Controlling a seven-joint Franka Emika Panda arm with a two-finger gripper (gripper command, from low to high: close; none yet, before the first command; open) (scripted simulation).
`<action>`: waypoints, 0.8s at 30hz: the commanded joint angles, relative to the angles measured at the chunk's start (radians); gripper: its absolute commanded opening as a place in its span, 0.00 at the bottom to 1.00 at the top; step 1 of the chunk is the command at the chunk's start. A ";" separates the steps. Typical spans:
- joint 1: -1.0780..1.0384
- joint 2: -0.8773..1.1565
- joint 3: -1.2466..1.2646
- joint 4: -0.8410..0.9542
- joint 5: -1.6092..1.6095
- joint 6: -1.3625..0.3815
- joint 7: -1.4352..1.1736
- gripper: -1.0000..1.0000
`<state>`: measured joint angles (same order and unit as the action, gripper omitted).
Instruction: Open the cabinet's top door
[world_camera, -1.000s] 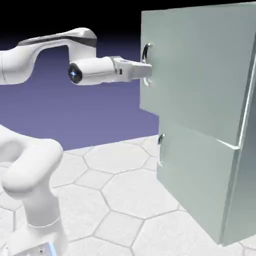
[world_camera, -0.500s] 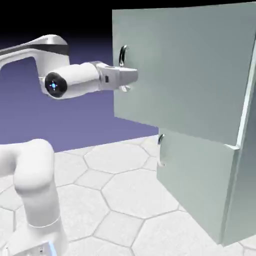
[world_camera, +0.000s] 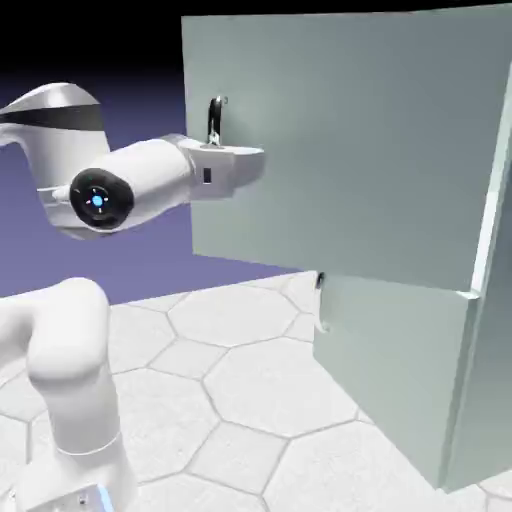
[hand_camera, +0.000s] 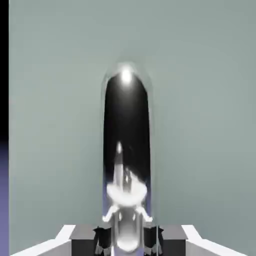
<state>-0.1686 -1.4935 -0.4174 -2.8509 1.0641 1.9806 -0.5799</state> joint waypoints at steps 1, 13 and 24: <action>0.004 0.007 -0.036 0.014 -0.031 -0.030 -0.001 0.00; 0.226 0.153 -0.461 0.345 -0.353 -0.449 -0.019 0.00; 0.579 0.216 -0.705 0.743 -0.492 -0.775 0.020 0.00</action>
<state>0.4108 -1.2772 -1.1227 -2.1076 0.5725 1.2050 -0.5603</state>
